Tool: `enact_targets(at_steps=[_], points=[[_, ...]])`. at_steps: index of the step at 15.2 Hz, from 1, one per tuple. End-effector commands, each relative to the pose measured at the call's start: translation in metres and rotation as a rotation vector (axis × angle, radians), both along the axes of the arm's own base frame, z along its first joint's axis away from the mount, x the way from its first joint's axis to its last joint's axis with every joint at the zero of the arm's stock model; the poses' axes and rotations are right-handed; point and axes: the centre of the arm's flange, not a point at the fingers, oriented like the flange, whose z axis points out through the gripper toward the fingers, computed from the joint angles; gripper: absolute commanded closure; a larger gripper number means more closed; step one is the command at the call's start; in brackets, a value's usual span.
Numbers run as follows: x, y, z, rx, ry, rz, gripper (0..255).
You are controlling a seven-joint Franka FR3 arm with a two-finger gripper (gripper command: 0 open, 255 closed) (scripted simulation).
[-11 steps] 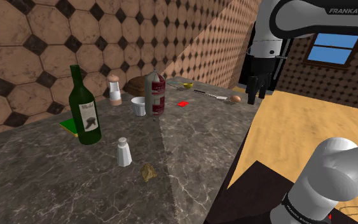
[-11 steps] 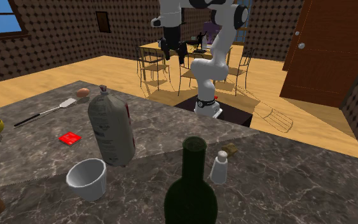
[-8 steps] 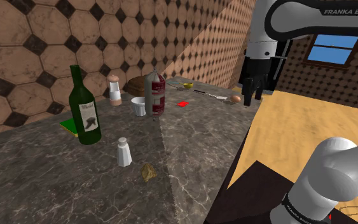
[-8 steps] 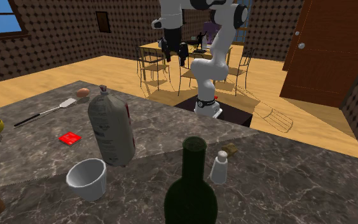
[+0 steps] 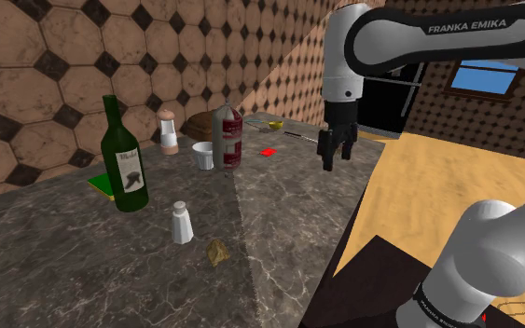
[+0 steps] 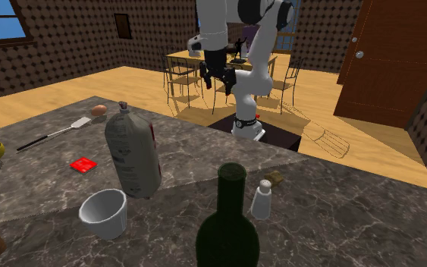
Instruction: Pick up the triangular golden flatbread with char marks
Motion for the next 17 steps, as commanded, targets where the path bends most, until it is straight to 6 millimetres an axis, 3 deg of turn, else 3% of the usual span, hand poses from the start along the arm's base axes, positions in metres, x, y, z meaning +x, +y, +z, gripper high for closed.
enact_targets(at_steps=[1, 17], points=[[0.011, 0.025, -0.011, 0.000, 0.011, 0.008, 0], [0.086, 0.213, -0.095, -0.008, 0.096, 0.076, 0]])
